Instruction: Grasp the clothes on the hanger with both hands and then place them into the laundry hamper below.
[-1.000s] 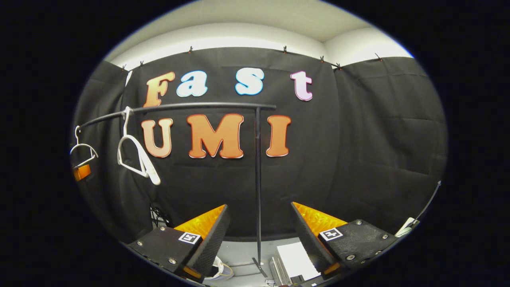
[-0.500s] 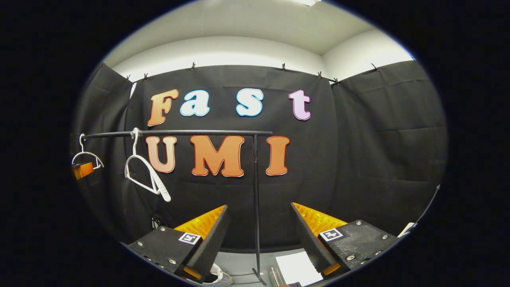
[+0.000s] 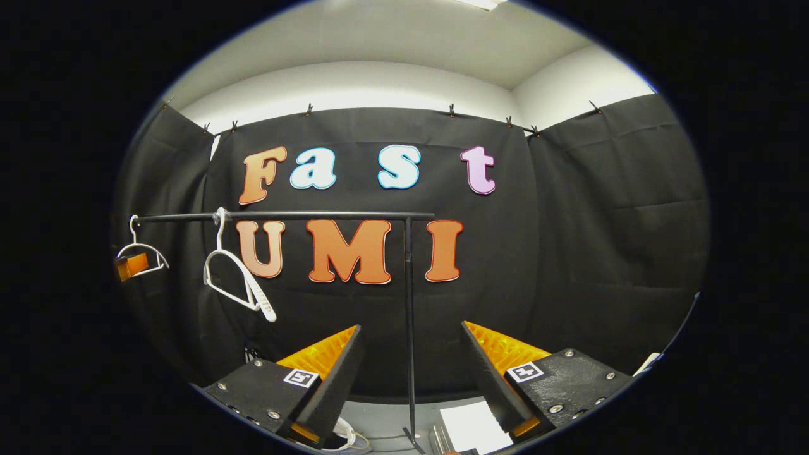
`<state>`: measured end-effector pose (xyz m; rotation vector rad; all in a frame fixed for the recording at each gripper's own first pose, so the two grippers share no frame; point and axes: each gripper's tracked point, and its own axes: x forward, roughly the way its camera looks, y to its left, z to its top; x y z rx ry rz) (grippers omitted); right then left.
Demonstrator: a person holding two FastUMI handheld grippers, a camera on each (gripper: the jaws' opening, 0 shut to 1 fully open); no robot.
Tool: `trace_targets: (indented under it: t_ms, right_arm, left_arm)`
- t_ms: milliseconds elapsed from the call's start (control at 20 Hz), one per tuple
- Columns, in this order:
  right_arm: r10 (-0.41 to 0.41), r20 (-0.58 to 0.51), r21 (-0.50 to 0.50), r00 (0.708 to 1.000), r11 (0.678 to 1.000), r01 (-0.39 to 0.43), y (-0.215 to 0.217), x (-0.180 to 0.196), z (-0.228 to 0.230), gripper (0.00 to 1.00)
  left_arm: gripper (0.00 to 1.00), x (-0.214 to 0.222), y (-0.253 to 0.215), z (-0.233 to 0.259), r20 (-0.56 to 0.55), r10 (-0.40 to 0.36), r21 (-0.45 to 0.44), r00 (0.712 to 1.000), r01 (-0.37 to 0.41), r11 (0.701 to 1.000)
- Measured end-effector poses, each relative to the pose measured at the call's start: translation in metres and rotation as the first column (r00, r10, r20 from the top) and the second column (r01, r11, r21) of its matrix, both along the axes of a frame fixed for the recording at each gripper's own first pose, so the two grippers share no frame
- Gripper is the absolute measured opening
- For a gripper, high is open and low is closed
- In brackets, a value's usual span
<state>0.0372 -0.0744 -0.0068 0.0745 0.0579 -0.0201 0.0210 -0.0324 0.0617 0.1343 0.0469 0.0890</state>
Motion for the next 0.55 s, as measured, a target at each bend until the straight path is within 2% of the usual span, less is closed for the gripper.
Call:
trace_targets:
  t_ms: [250,300,350,550]
  right_arm:
    - [-0.001,0.001,-0.001,1.0,1.0,0.001,0.0,-0.0011,0.0001,1.0]
    - [0.001,0.002,0.001,1.0,1.0,-0.001,-0.0001,-0.002,0.0006,0.84]
    - [0.004,0.003,0.003,1.0,1.0,-0.004,-0.0003,-0.0023,0.0016,1.0]
    - [0.007,0.002,0.004,1.0,1.0,-0.007,0.0001,-0.0012,0.0006,1.0]
  left_arm:
    - [0.94,-0.003,-0.0002,0.001,0.001,0.003,-0.003,1.0,-0.003,1.0]
    - [0.94,-0.003,-0.0008,0.0013,0.002,0.003,-0.002,1.0,-0.003,1.0]
    - [0.94,-0.0038,-0.0011,0.0008,0.001,0.004,-0.002,1.0,-0.004,1.0]
    - [0.94,-0.004,-0.002,0.0021,0.005,0.003,-0.006,1.0,-0.003,1.0]
